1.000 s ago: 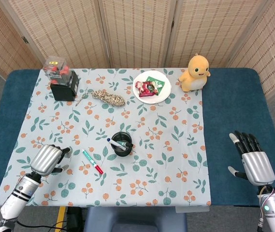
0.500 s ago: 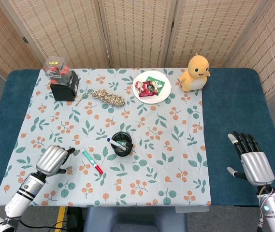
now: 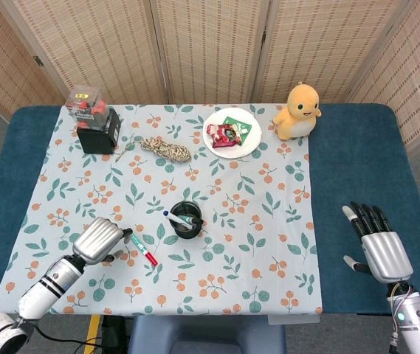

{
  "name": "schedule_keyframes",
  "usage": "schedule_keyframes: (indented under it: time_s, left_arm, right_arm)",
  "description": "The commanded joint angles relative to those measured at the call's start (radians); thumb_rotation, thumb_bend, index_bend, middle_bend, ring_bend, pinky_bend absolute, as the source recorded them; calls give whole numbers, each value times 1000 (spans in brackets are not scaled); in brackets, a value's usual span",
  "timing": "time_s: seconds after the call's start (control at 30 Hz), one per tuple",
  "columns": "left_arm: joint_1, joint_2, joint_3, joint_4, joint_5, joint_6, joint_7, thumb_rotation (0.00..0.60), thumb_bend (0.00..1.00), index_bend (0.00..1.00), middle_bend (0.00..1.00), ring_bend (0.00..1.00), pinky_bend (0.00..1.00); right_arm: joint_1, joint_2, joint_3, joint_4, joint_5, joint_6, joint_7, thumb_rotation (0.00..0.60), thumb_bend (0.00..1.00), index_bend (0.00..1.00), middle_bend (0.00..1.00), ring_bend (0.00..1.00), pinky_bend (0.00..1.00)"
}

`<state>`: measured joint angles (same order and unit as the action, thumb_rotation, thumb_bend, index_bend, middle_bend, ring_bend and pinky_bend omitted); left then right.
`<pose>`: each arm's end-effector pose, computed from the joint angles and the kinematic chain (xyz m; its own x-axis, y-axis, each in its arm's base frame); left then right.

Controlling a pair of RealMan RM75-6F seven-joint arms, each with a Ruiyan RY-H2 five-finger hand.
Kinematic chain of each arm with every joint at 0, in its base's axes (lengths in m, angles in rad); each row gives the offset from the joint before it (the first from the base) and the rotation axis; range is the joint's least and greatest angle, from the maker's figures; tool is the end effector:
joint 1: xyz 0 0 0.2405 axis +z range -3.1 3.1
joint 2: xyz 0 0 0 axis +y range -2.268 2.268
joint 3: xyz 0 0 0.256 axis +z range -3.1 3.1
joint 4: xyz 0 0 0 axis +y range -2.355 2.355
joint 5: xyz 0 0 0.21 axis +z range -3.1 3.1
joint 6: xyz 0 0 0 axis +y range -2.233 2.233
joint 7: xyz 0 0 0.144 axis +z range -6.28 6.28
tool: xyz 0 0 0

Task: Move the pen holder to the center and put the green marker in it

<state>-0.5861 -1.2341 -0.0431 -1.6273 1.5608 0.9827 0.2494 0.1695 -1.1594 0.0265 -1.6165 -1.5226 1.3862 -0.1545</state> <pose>-0.1944 0.2877 0.0519 0.6642 0.1643 0.7293 0.6614 -0.5839 -0.4707 -0.2945 -0.2002 0.1280 0.5051 -0.0785 0.8595 -0.8604 -0.1247 0.4942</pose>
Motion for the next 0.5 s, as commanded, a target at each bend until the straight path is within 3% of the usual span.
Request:
schedule_keyframes:
  time_s: [0.03,0.5]
  left_arm:
    - [-15,-6,-5,0,-8,-15,19,600,329,547,815,728,716]
    - [-47,-42,17,8,-25,-52,68,600,351,542,815,729,716]
  right_arm:
    - [0,0,0,-1,1,0,-1,600,152,0,0,0,0]
    - [-2,2,-2,-1,-10,1,4,600,152,0,0,0,0]
